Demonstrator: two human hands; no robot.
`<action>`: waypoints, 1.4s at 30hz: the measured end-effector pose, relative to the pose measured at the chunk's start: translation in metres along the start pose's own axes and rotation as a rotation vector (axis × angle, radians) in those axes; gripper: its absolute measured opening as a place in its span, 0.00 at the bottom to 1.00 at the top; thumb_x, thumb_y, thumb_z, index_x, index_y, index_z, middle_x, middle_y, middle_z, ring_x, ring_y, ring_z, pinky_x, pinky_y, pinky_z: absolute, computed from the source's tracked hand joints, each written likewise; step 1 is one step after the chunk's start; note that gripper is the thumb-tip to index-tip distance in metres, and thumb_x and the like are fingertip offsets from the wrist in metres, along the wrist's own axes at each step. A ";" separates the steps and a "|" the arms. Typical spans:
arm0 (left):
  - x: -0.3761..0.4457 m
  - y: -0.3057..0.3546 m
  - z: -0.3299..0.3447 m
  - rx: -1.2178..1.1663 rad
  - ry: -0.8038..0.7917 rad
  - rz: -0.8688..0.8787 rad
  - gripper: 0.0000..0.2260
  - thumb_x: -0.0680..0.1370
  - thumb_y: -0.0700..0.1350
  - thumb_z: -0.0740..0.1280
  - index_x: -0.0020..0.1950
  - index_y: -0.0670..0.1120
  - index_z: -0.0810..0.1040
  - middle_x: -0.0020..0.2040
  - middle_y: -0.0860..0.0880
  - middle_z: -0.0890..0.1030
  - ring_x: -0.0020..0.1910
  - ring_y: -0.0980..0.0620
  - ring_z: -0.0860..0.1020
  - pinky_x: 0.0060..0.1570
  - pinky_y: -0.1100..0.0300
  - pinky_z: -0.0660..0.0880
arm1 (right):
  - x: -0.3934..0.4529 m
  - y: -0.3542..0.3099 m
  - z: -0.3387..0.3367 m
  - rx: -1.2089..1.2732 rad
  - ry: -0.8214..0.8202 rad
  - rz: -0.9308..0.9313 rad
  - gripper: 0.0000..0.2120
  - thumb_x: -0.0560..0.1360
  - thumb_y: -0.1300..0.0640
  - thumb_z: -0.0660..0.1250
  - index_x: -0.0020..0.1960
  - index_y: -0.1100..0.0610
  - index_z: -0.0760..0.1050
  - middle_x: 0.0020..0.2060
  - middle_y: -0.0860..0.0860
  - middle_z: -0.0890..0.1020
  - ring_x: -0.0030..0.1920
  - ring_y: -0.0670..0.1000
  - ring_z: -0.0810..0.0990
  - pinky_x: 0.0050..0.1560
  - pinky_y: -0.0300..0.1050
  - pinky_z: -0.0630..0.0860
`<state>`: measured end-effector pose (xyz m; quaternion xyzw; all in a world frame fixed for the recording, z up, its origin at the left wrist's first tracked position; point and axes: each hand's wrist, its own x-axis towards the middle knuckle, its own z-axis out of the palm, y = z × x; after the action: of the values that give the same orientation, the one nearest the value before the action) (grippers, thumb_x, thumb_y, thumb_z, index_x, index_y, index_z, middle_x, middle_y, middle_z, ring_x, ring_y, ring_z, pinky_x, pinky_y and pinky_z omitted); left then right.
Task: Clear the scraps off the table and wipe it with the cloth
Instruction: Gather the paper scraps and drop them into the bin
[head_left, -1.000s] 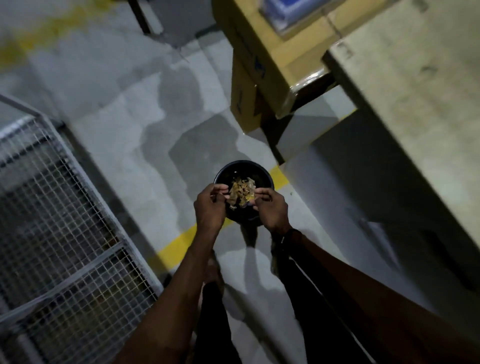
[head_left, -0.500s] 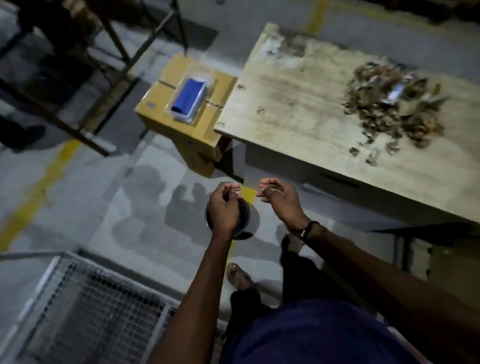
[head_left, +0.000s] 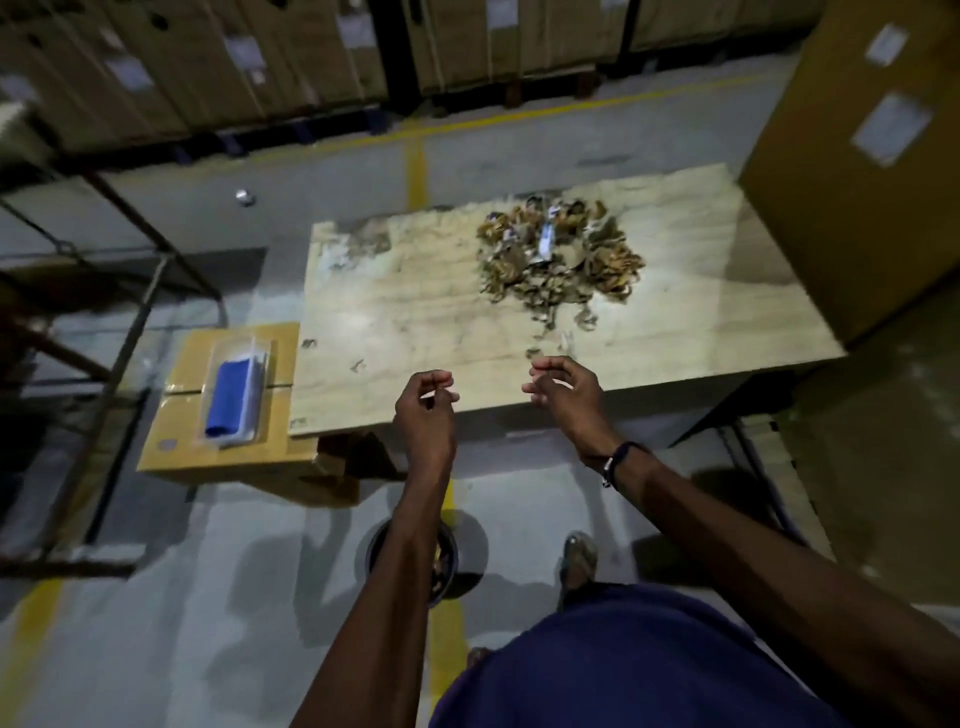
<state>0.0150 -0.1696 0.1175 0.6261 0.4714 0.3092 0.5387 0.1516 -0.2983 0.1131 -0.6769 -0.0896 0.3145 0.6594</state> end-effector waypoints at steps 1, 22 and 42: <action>0.004 0.003 0.012 0.010 -0.007 0.005 0.13 0.82 0.33 0.63 0.49 0.51 0.80 0.49 0.52 0.85 0.40 0.59 0.83 0.42 0.54 0.79 | 0.008 -0.003 -0.011 0.009 0.027 0.010 0.06 0.81 0.67 0.67 0.52 0.57 0.80 0.49 0.56 0.83 0.44 0.52 0.86 0.43 0.40 0.80; 0.169 0.005 0.202 0.489 -0.379 0.268 0.09 0.77 0.42 0.74 0.56 0.45 0.80 0.53 0.49 0.77 0.55 0.42 0.80 0.56 0.48 0.75 | 0.210 -0.028 -0.113 -0.540 0.009 -0.105 0.17 0.78 0.64 0.72 0.67 0.59 0.79 0.63 0.54 0.81 0.59 0.53 0.80 0.58 0.42 0.77; 0.316 -0.069 0.258 0.840 -0.816 0.490 0.33 0.74 0.62 0.66 0.77 0.49 0.72 0.75 0.39 0.71 0.75 0.33 0.66 0.73 0.37 0.66 | 0.335 0.040 -0.062 -1.105 -0.281 -0.090 0.29 0.74 0.48 0.61 0.73 0.52 0.73 0.76 0.58 0.69 0.75 0.65 0.64 0.73 0.60 0.67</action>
<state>0.3432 0.0214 -0.0467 0.9412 0.1524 -0.0512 0.2972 0.4368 -0.1751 -0.0320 -0.8685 -0.3562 0.2793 0.2021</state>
